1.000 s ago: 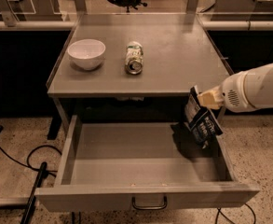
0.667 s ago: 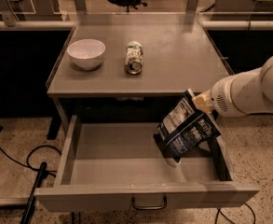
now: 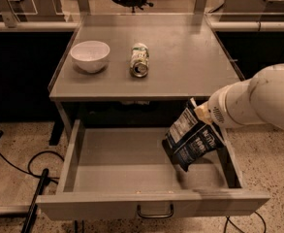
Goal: Place blue chip bag into top drawer
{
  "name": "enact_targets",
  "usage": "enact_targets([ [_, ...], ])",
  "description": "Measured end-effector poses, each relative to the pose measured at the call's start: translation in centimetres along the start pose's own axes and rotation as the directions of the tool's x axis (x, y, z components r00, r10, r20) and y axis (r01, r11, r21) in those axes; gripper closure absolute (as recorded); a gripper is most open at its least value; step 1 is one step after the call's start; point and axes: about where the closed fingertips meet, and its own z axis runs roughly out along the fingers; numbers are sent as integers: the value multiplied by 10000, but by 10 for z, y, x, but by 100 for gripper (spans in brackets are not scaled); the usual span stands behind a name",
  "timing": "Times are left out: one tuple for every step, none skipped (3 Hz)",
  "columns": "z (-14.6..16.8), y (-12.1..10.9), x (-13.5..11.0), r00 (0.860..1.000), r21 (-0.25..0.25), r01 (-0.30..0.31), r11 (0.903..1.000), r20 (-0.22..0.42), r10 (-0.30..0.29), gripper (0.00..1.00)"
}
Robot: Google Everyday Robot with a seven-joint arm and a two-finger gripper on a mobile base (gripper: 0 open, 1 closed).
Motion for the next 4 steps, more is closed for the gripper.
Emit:
enact_targets([
  [0,22,5,9995,-257,218,9994,-207,-223,100],
  [-2,67,15,9978,-802,373,9961,-516,-415,100],
  [-5,106,20,9950,-1174,725,9904,-603,-800,100],
  [-6,138,22,9918,-1561,1056,9821,-549,-1153,100],
])
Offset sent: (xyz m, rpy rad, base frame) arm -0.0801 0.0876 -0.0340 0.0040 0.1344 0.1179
